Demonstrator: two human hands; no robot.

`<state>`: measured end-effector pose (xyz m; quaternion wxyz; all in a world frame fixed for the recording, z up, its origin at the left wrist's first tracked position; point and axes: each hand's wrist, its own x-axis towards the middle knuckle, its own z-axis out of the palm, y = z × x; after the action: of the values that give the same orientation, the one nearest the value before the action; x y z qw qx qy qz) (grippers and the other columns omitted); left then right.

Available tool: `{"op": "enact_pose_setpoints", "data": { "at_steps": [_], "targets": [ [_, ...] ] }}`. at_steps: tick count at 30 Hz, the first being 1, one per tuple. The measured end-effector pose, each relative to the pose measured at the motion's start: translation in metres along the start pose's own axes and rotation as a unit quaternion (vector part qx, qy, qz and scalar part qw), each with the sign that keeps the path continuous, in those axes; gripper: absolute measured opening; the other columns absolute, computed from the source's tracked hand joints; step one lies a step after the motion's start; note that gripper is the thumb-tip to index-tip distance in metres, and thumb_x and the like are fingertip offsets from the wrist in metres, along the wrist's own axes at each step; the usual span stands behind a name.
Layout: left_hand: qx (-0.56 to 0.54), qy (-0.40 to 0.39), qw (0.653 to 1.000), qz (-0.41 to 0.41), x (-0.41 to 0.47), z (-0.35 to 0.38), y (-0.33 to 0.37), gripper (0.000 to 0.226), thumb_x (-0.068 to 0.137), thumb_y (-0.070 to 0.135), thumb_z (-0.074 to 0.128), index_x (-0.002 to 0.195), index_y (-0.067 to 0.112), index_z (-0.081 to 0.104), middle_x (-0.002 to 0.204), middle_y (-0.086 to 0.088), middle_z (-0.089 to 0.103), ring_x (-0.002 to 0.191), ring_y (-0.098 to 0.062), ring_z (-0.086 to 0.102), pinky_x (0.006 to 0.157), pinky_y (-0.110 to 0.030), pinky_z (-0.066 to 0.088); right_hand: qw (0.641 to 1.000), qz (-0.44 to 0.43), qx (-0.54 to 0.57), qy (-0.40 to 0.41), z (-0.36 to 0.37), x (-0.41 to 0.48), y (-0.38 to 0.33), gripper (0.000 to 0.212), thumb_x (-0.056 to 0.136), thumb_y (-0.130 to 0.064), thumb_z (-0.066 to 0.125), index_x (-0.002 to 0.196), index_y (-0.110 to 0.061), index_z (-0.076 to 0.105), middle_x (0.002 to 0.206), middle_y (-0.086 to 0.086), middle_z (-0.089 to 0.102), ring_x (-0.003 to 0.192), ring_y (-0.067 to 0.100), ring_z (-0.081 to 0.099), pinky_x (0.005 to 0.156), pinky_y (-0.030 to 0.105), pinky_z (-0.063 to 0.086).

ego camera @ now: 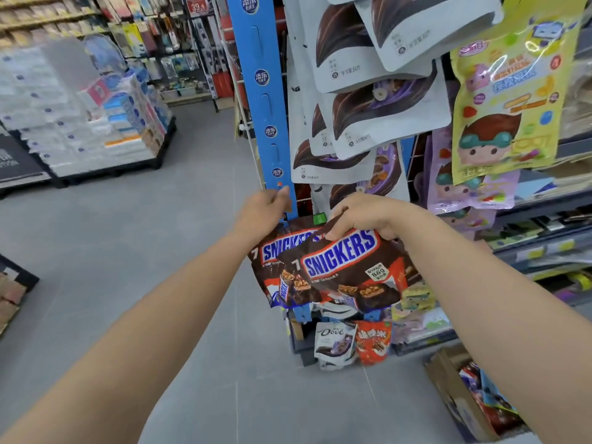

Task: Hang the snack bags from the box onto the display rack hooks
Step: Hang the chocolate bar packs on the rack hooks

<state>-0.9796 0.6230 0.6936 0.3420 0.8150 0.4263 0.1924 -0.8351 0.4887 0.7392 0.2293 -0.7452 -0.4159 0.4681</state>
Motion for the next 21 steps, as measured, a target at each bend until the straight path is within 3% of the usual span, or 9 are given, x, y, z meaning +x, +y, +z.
{"op": "enact_pose_setpoints", "data": {
  "at_steps": [1,4,7,10,13,15,17,19,21],
  "targets": [
    [-0.046,-0.056,0.997,0.021,-0.008,-0.007,0.007,0.037,0.097,0.042,0.041,0.096,0.014,0.064,0.093,0.0,0.071,0.081,-0.011,0.067,0.082,-0.03,0.054,1.0,-0.009,0.024,0.009,0.003,0.003,-0.002,0.015,0.08,-0.014,0.071,0.088,-0.013,0.059,0.076,0.009,0.068,0.066,0.019,0.066,0.065,0.031,0.056],
    [0.049,-0.184,0.98,0.053,-0.024,-0.019,0.013,0.014,0.09,0.034,0.058,0.098,0.022,0.059,0.083,0.013,0.066,0.071,-0.001,0.063,0.067,-0.014,0.05,0.991,-0.033,0.111,0.062,0.012,0.014,-0.007,0.016,0.079,-0.016,0.072,0.085,-0.014,0.058,0.072,0.006,0.067,0.061,0.015,0.065,0.06,0.027,0.055],
    [0.07,-0.134,0.987,0.045,-0.021,-0.02,0.005,0.014,0.09,0.024,0.06,0.102,0.016,0.057,0.093,0.005,0.064,0.081,-0.007,0.061,0.064,-0.014,0.046,0.978,-0.051,0.169,0.108,0.02,0.024,-0.012,0.017,0.079,-0.017,0.073,0.081,-0.015,0.056,0.068,0.005,0.066,0.048,0.009,0.063,0.051,0.02,0.054],
    [0.044,-0.095,0.994,0.014,-0.018,-0.018,-0.003,0.007,0.093,0.022,0.056,0.097,0.016,0.053,0.092,0.002,0.062,0.087,-0.012,0.061,0.063,-0.015,0.045,0.973,-0.065,0.158,0.156,0.027,0.032,-0.015,0.02,0.079,-0.018,0.073,0.078,-0.016,0.053,0.07,0.004,0.064,0.053,0.01,0.061,0.049,0.018,0.052],
    [0.079,-0.056,0.995,-0.008,-0.014,-0.017,-0.014,0.009,0.094,0.025,0.055,0.097,0.017,0.052,0.098,-0.002,0.066,0.088,-0.013,0.062,0.071,-0.024,0.052,0.971,-0.063,0.111,0.201,0.028,0.041,-0.012,0.016,0.08,-0.02,0.072,0.082,-0.017,0.056,0.085,0.007,0.068,0.069,0.015,0.066,0.067,0.028,0.056],
    [0.116,-0.028,0.993,-0.012,-0.01,-0.019,-0.018,0.015,0.093,0.028,0.055,0.103,0.016,0.056,0.104,-0.003,0.068,0.093,-0.016,0.064,0.082,-0.034,0.054,0.967,-0.057,0.1,0.227,0.026,0.047,-0.008,0.022,0.081,-0.02,0.07,0.1,-0.012,0.063,0.101,0.011,0.069,0.086,0.02,0.068,0.08,0.032,0.056],
    [0.154,0.004,0.988,0.0,-0.007,-0.021,-0.017,0.021,0.093,0.03,0.055,0.107,0.015,0.059,0.106,0.0,0.069,0.094,-0.016,0.064,0.086,-0.035,0.053,0.961,-0.058,0.102,0.25,0.026,0.05,-0.005,0.036,0.083,-0.023,0.068,0.116,-0.009,0.06,0.108,0.011,0.068,0.094,0.021,0.067,0.082,0.031,0.055],
    [0.165,0.046,0.985,0.026,-0.005,-0.022,-0.012,0.019,0.092,0.03,0.055,0.103,0.015,0.061,0.102,0.0,0.07,0.091,-0.016,0.064,0.089,-0.036,0.051,0.948,-0.072,0.117,0.287,0.029,0.054,-0.003,0.035,0.085,-0.024,0.067,0.115,-0.006,0.061,0.107,0.011,0.069,0.093,0.02,0.066,0.079,0.028,0.052],
    [0.161,0.092,0.981,0.05,-0.003,-0.021,-0.008,0.015,0.091,0.03,0.055,0.095,0.017,0.061,0.098,-0.001,0.071,0.089,-0.017,0.065,0.091,-0.04,0.049,0.924,-0.086,0.221,0.302,0.033,0.059,-0.001,0.026,0.084,-0.02,0.068,0.106,-0.006,0.063,0.107,0.012,0.069,0.093,0.021,0.066,0.082,0.03,0.052]
  ]
}}
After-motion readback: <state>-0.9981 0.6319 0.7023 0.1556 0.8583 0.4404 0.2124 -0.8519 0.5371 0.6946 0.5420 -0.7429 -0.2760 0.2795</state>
